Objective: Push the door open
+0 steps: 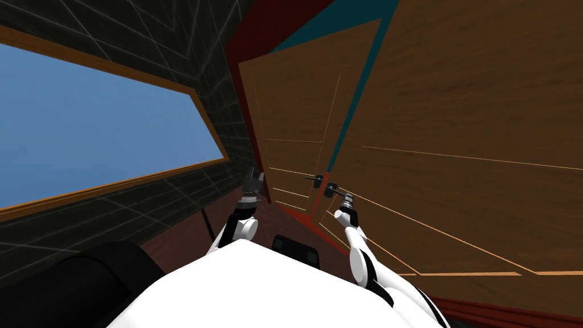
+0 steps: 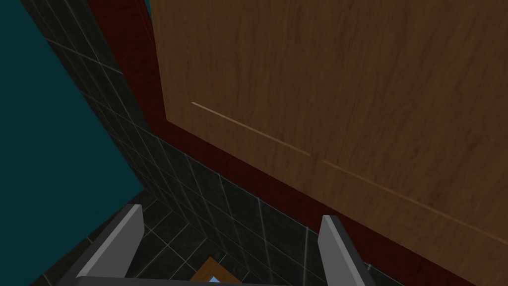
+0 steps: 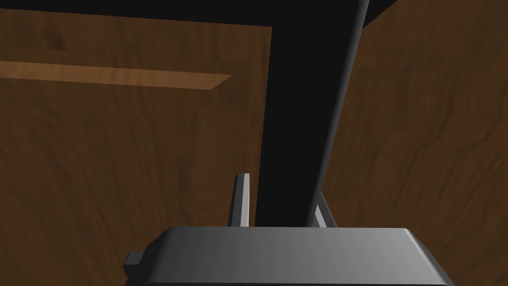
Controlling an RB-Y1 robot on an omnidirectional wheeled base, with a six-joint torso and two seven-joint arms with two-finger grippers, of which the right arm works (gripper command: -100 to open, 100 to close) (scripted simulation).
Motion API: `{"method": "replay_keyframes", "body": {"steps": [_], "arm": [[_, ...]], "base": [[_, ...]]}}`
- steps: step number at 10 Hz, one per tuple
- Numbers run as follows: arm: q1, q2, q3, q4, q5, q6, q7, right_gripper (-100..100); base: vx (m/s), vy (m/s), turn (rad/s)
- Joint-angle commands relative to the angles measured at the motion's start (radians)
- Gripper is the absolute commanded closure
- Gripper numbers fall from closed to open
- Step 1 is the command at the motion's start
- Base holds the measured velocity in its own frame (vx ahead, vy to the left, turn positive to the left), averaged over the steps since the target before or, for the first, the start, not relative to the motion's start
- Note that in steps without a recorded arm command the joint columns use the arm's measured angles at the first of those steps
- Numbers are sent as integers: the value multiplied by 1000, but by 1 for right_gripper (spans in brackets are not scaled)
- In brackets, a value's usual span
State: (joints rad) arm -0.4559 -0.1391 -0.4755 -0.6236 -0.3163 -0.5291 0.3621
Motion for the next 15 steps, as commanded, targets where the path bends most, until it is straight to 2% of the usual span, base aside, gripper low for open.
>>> {"method": "replay_keyframes", "body": {"steps": [1,6,7,9,11,12,13,14,15], "arm": [[11,-31,-22,4,-4,-13,-1,100],[12,-36,-32,7,-6,-16,2,100],[15,-47,-53,12,-9,-22,9,100],[15,-47,-53,12,-9,-22,9,100],[17,-59,-74,18,-12,-28,17,100],[17,-59,-74,18,-12,-28,17,100],[20,-70,-96,23,-15,-34,24,100],[14,-38,-77,6,-13,-18,24,-100],[14,-38,-77,6,-13,-18,24,-100]], "base": [[22,-34,50],[4,-19,-3],[-2,-23,86],[13,-43,37],[25,-26,35],[11,-38,-23],[11,-73,-82],[-66,44,4],[-91,168,22]]}}
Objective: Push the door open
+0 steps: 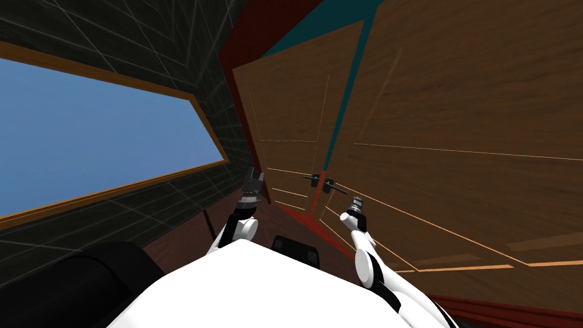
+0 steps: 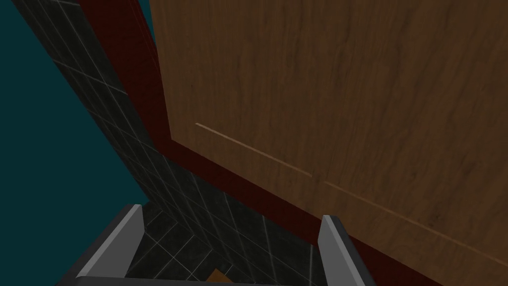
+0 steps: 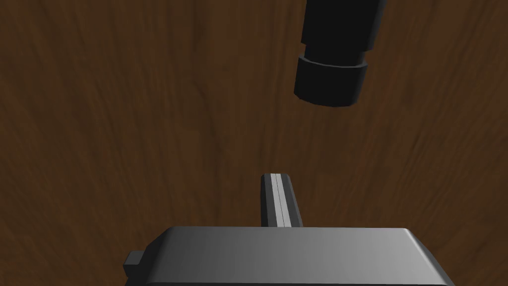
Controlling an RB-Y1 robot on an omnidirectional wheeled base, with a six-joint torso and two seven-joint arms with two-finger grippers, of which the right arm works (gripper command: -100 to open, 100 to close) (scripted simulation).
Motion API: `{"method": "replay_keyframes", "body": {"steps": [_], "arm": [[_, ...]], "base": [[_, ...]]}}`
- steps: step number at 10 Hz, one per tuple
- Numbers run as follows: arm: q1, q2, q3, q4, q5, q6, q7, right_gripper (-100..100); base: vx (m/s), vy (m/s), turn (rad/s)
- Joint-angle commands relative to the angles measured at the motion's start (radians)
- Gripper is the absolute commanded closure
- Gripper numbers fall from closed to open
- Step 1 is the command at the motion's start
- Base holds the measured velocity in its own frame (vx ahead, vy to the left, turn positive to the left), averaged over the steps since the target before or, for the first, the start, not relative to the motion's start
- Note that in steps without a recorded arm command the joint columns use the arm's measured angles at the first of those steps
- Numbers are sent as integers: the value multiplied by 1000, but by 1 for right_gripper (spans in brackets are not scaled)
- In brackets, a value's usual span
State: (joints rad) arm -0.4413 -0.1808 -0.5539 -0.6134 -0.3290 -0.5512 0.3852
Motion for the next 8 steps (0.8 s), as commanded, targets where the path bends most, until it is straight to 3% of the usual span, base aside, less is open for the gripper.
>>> {"method": "replay_keyframes", "body": {"steps": [1,4,8], "arm": [[-6,9,1,-5,-1,8,2,-100],[-28,33,4,-7,-4,24,9,-100],[-48,53,5,-10,-7,38,15,-100]], "base": [[-93,191,6],[-92,228,18],[-112,177,14]]}}
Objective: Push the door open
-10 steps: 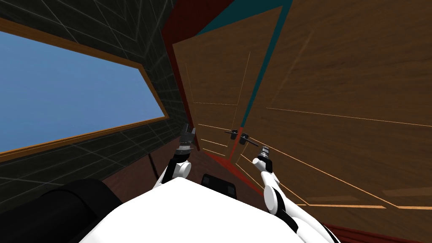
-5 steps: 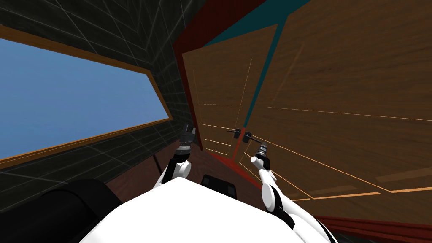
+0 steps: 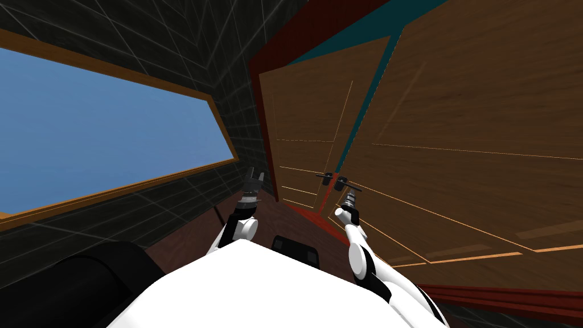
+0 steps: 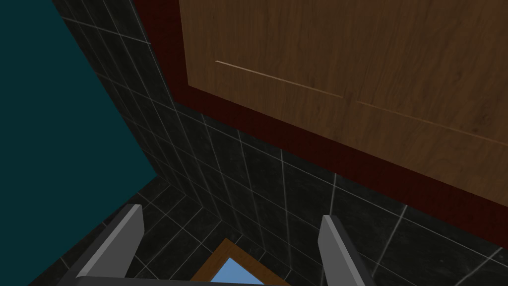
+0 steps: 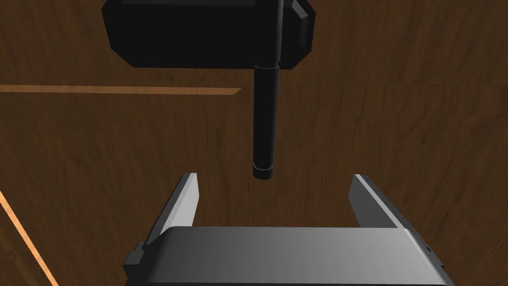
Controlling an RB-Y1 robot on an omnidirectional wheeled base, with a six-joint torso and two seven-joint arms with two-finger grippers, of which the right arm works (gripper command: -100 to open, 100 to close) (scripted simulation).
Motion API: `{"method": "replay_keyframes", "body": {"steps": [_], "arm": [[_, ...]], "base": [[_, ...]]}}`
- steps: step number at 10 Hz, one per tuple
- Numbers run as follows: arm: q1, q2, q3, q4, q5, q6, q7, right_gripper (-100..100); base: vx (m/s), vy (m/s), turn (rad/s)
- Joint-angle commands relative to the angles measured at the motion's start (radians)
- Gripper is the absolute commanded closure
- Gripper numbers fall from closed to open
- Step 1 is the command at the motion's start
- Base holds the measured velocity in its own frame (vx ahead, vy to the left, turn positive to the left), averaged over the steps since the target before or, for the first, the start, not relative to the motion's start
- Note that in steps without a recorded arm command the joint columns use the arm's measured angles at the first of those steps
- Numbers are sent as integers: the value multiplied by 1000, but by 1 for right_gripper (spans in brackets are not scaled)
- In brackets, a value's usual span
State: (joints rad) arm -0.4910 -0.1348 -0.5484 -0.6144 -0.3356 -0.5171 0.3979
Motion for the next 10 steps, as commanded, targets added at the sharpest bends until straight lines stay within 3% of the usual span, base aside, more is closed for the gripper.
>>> {"method": "replay_keyframes", "body": {"steps": [1,3,7,10], "arm": [[0,0,0,0,0,0,0,-100],[8,-11,-9,2,-3,-5,0,-100],[16,-24,-21,4,-8,-13,1,-100],[10,-21,-19,11,-7,-16,1,-100]], "base": [[-38,92,-11],[93,-82,-39],[166,-162,-2],[157,-44,57]]}}
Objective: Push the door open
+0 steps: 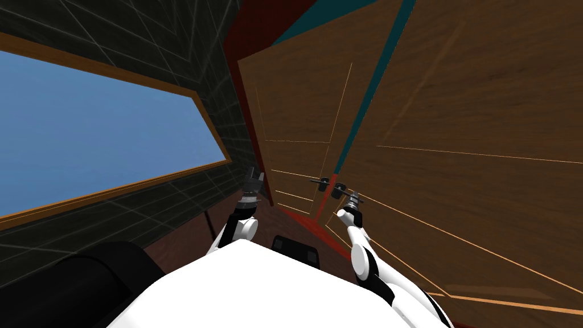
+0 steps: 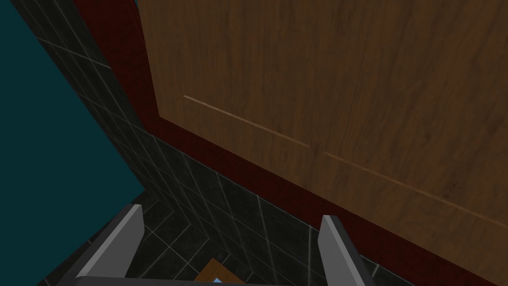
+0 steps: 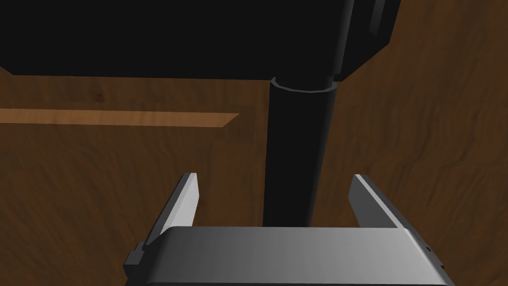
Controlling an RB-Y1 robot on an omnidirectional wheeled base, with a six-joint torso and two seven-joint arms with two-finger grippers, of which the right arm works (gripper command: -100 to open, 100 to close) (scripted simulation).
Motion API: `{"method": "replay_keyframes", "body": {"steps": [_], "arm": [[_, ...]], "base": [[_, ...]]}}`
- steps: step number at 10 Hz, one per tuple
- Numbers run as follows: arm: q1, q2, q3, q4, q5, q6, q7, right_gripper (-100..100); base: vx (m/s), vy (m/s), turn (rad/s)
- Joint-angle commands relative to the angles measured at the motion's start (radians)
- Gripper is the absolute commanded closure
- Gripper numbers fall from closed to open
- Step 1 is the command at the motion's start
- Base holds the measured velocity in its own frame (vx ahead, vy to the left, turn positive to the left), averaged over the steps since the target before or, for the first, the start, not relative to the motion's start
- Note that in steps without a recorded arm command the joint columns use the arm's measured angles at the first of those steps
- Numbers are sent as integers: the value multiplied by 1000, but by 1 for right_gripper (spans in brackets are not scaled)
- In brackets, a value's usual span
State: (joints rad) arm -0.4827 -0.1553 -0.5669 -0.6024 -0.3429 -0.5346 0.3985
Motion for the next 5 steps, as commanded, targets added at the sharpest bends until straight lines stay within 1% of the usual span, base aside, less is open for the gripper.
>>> {"method": "replay_keyframes", "body": {"steps": [1,5], "arm": [[1,0,0,-1,0,1,0,100],[1,0,0,-1,0,1,0,100]], "base": [[-11,-1,-19],[-20,3,4]]}}
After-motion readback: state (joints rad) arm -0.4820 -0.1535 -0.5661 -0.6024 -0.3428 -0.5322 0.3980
